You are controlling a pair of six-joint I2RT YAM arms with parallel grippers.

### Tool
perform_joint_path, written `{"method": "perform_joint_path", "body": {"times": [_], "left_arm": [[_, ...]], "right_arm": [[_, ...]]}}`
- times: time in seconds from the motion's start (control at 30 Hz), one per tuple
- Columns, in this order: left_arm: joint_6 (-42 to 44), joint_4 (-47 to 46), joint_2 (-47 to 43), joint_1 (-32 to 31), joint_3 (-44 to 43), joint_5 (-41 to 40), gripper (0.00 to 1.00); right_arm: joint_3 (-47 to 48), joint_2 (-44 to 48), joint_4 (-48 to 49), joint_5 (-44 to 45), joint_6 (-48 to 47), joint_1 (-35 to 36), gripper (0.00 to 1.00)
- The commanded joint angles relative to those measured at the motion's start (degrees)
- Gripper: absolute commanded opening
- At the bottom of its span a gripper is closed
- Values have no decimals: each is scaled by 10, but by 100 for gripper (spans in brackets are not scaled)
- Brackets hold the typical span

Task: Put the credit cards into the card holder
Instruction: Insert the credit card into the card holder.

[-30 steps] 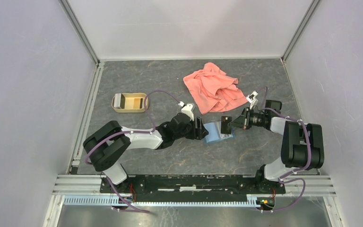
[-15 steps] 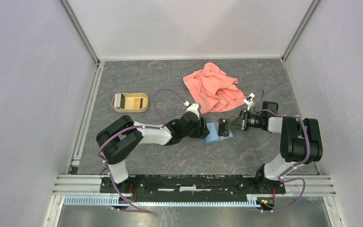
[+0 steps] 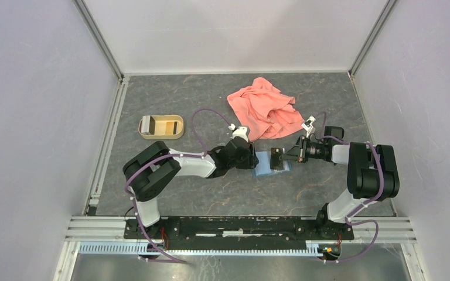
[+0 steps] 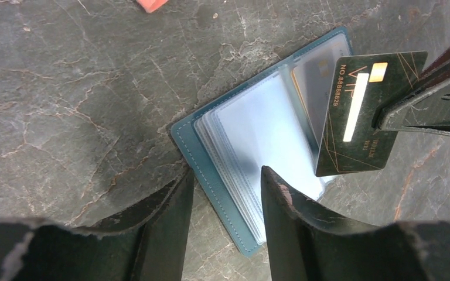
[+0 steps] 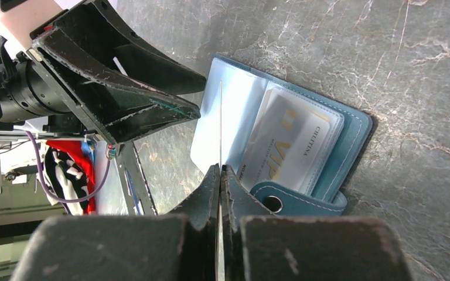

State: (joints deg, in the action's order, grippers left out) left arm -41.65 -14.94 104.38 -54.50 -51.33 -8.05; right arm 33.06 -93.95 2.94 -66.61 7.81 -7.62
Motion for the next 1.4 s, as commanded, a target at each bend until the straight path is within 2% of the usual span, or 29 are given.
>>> {"method": "perform_joint_path", "body": {"times": [0.0, 0.43, 0.97, 1.1, 1.37], "left_arm": [[-12, 61, 28, -3, 1, -24, 52], [-9, 62, 47, -3, 1, -20, 44], [-8, 55, 53, -2, -2, 0, 41], [-8, 55, 52, -3, -1, 2, 41], [-6, 54, 50, -1, 2, 3, 40]], "right_arm": [[10, 5, 1, -3, -13, -1, 0], [10, 10, -4, -10, -17, -27, 0], [-21, -20, 16, -5, 23, -12, 0], [-29, -7, 7, 21, 39, -11, 0], [-46, 28, 2, 134, 78, -8, 0]]}}
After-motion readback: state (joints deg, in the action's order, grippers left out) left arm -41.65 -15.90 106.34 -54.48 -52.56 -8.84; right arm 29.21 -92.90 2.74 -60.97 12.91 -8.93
